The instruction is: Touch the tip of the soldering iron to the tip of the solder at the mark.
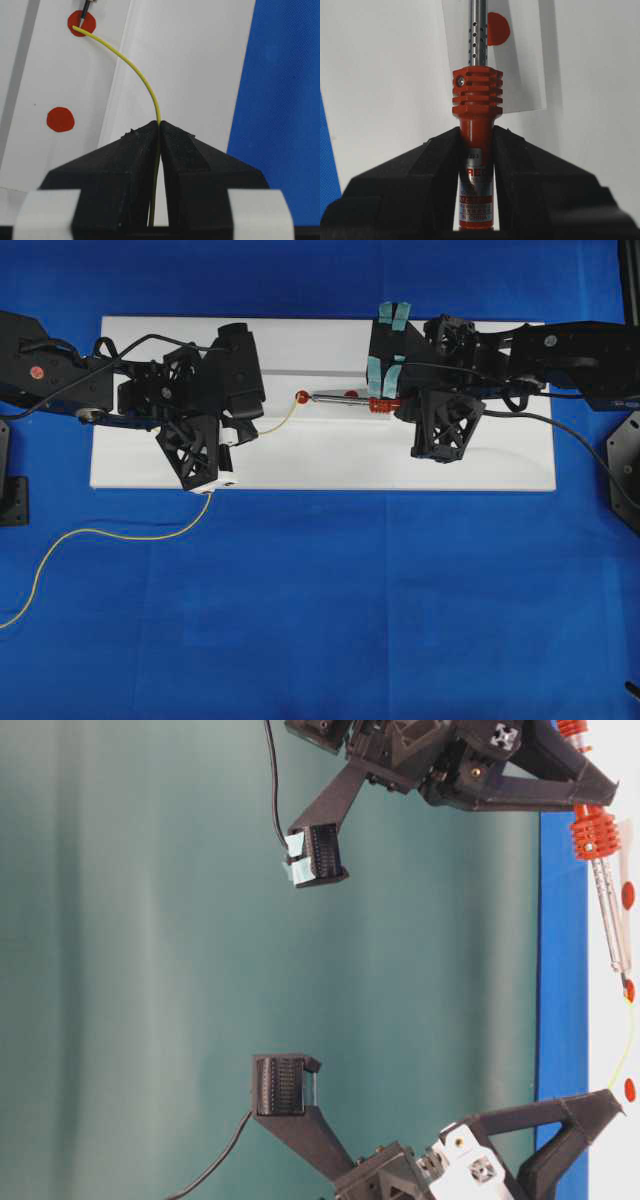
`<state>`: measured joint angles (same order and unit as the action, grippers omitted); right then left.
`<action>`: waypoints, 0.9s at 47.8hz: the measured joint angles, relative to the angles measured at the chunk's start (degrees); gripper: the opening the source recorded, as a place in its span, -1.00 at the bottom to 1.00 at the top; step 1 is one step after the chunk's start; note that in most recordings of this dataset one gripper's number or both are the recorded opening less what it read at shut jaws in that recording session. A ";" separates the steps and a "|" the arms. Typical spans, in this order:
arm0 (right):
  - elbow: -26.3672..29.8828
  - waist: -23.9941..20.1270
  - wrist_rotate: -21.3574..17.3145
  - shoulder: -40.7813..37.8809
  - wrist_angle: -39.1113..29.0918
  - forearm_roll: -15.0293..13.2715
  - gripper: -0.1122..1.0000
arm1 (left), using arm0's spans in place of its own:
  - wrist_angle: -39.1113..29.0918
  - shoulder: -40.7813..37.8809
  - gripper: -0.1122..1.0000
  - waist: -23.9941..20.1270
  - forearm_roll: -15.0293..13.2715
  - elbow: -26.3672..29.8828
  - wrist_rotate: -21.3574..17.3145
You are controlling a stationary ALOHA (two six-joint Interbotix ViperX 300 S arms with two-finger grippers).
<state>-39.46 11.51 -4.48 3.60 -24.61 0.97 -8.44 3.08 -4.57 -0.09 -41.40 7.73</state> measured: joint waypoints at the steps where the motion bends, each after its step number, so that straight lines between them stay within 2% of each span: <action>1: 0.00 0.00 0.09 0.00 0.00 0.00 -0.69 | 0.00 0.00 -0.75 0.09 0.09 0.00 0.00; 43: 0.00 0.00 0.09 0.00 -0.70 0.00 -0.69 | 0.00 0.00 -0.75 0.35 0.00 0.00 0.00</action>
<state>-39.46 11.51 -4.39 3.60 -25.31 0.97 -8.44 3.08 -4.22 -0.09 -41.40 7.73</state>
